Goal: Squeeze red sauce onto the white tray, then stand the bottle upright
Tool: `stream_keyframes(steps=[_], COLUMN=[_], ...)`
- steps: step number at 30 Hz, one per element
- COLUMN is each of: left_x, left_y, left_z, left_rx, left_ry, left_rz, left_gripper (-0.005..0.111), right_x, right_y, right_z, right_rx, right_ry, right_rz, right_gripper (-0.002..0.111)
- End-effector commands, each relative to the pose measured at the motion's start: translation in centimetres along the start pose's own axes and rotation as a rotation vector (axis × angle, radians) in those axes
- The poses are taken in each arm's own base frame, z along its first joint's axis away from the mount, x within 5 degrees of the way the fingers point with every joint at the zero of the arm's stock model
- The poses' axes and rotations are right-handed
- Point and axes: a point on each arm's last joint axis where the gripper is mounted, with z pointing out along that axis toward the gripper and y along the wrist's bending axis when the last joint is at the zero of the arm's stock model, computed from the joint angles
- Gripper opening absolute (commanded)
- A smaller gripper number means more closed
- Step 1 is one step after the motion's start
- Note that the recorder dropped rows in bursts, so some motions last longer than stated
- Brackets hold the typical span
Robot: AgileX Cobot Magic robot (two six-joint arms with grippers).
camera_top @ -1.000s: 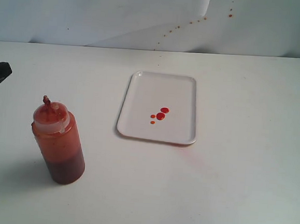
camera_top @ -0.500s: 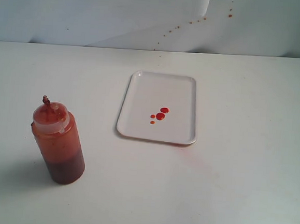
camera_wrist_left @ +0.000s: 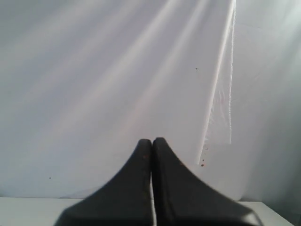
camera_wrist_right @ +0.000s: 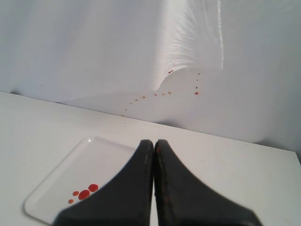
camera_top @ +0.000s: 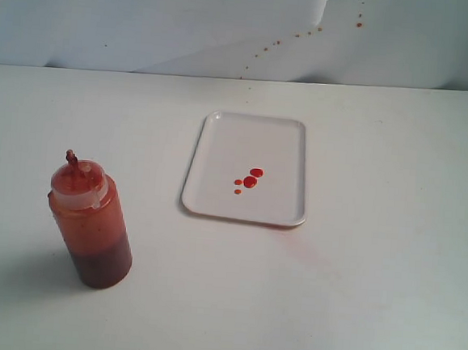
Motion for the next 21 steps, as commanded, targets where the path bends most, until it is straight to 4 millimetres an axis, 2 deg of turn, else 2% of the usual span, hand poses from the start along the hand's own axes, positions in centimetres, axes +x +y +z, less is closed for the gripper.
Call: stream_keyframes(steps=[1,4,8,21], left_x=[2.6,4.2,4.9,4.3], left_y=[0.6,0.9,1.0,-0.6], left_z=[-1.7,-3.0,-3.9,-4.1], left_rx=[-0.01,-0.002,0.02,0.196], left_ry=[0.005,-0.022,-0.063,-0.128], left_rz=[-0.028,-0.115,-0.137,-0.08], left_gripper=[0.001,0.001,0.001,0.001], right_x=[-0.1,-0.1,-0.1,0.0], right_y=[0.1,0.1,0.1,0.1], right_z=[0.1,0.1,0.1,0.1], right_rx=[0.0,-0.001,-0.001,-0.002], right_ry=[0.001,0.002,0.002,0.003], right_rz=[0.0,0.002,0.002,0.004], right_gripper=[0.0,0.0,0.0,0.0])
